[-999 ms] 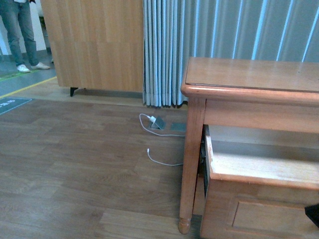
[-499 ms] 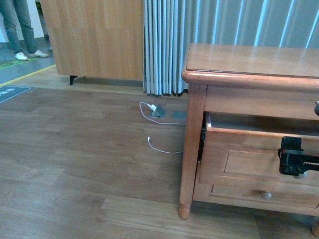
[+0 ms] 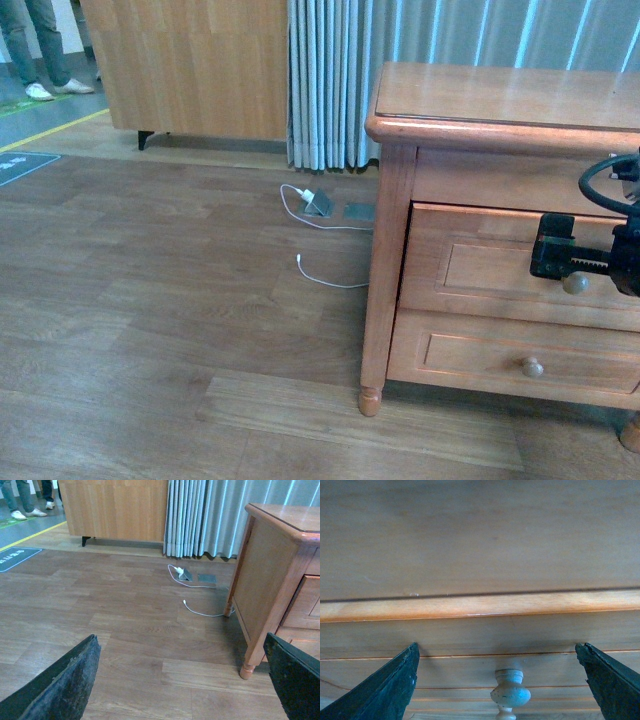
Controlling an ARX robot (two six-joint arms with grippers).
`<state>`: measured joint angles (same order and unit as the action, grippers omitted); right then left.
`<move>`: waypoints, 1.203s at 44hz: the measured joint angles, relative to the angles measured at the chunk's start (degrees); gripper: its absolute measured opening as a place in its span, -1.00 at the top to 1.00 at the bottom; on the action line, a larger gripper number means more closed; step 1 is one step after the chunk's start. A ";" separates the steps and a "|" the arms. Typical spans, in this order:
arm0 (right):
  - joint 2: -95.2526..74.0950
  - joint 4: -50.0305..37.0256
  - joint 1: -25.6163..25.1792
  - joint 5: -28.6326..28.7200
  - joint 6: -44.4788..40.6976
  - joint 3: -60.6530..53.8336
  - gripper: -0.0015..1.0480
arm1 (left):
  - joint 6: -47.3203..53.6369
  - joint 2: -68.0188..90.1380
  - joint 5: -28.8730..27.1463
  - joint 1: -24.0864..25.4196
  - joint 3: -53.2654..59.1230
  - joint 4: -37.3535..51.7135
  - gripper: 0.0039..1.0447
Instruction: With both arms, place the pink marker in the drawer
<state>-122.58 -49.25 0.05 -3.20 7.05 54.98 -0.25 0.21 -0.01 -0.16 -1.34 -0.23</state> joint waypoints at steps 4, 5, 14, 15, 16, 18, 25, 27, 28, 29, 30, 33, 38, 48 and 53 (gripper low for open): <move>-1.22 -0.02 -0.20 -0.04 0.28 1.40 -0.84 | 0.00 0.00 0.00 0.00 0.00 0.00 -0.89; -1.42 -0.04 -0.24 0.13 0.24 1.60 -0.84 | 0.00 0.00 0.00 0.00 0.00 0.00 -0.89; -3.28 -0.20 -0.79 -0.11 0.13 3.30 -0.84 | 0.00 0.00 0.00 0.00 0.00 0.00 -0.89; -3.50 -0.26 -0.85 -0.46 0.17 3.39 -0.84 | 0.00 0.00 0.00 0.00 0.00 0.00 -0.89; -3.54 -0.37 -0.92 -0.61 0.20 3.39 -0.84 | 0.00 0.00 0.00 0.00 0.00 0.00 -0.89; -3.56 -0.52 -1.05 -0.57 0.17 3.39 -0.84 | 0.00 0.00 0.00 0.00 0.00 0.00 -0.89; -3.56 -0.74 -1.16 -0.37 0.13 3.39 -0.84 | 0.00 0.00 0.00 0.00 0.00 0.00 -0.89; -3.54 -0.74 -1.16 -0.35 0.13 3.39 -0.84 | 0.00 0.00 0.00 0.00 0.00 0.00 -0.89; -3.54 -0.74 -1.16 -0.33 0.13 3.34 -0.84 | 0.00 0.00 0.00 0.00 0.00 0.00 -0.89; -3.54 -0.74 -1.16 -0.31 0.13 3.34 -0.84 | 0.00 0.00 0.00 0.00 0.00 0.00 -0.89; -3.50 -0.74 -1.16 -0.26 0.13 3.26 -0.84 | 0.00 0.00 0.00 0.00 0.00 0.00 -0.89; -3.04 -0.70 -1.16 -0.37 0.07 2.80 -0.84 | 0.00 0.00 0.00 0.00 0.00 0.00 -0.89; -0.90 -0.09 -1.22 -0.35 -0.11 0.81 -0.84 | 0.00 0.00 0.00 0.00 0.00 0.00 -0.89; 9.18 4.87 -1.77 3.13 -0.17 -5.97 -0.84 | 0.00 0.00 0.00 0.00 0.00 0.00 -0.89; 15.56 7.82 -2.54 5.92 -0.17 -11.15 -0.84 | 0.00 0.00 0.00 0.00 0.00 0.00 -0.89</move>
<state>-107.02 -41.43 -2.48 2.72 6.87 43.83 -0.25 0.21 -0.01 -0.16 -1.34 -0.23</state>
